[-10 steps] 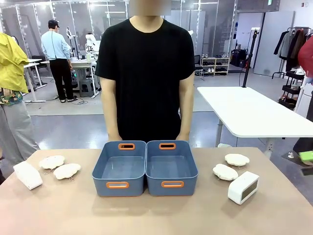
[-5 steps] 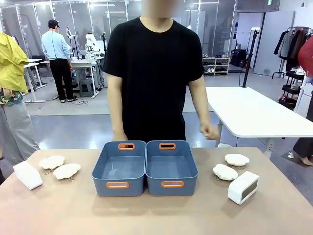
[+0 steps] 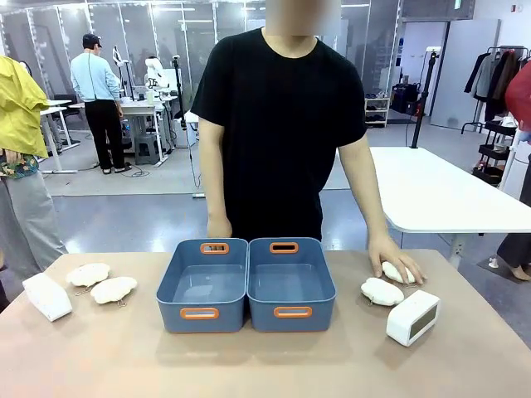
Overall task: Sort the digital clocks into the basket.
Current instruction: Pick up the Digital clock from the table and place it into the empty Plastic storage basket.
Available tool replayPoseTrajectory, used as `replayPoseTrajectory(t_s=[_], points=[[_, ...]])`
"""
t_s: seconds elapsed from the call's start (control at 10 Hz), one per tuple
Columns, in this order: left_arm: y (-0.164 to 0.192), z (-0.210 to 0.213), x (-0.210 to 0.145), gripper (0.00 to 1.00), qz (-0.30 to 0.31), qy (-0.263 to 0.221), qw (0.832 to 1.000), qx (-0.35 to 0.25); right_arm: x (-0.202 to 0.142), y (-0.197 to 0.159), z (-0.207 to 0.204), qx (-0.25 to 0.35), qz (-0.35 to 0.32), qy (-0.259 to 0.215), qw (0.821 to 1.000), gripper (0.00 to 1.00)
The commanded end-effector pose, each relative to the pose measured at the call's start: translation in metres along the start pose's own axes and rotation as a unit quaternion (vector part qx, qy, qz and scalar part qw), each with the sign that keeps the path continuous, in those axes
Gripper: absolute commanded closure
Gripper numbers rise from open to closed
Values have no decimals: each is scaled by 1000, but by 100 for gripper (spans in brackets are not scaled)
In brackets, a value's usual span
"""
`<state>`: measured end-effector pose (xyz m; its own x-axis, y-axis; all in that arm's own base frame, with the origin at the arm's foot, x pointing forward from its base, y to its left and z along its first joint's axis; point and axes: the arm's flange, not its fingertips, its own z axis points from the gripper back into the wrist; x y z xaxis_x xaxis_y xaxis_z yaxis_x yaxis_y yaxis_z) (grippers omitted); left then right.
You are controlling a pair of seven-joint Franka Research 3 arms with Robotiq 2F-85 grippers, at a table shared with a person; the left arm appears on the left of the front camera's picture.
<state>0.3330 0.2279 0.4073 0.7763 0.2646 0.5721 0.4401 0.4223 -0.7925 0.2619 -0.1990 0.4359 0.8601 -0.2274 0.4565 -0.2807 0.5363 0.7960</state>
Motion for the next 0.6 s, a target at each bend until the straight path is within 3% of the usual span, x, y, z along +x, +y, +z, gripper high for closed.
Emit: replayPoseTrajectory(t_s=[0.0,0.5], points=[[-1,1,3,0,-3,1,1000,0,0,0,-3,4,2,3,1000,0],[-1,1,3,0,-3,1,1000,0,0,0,-3,4,2,3,1000,0]])
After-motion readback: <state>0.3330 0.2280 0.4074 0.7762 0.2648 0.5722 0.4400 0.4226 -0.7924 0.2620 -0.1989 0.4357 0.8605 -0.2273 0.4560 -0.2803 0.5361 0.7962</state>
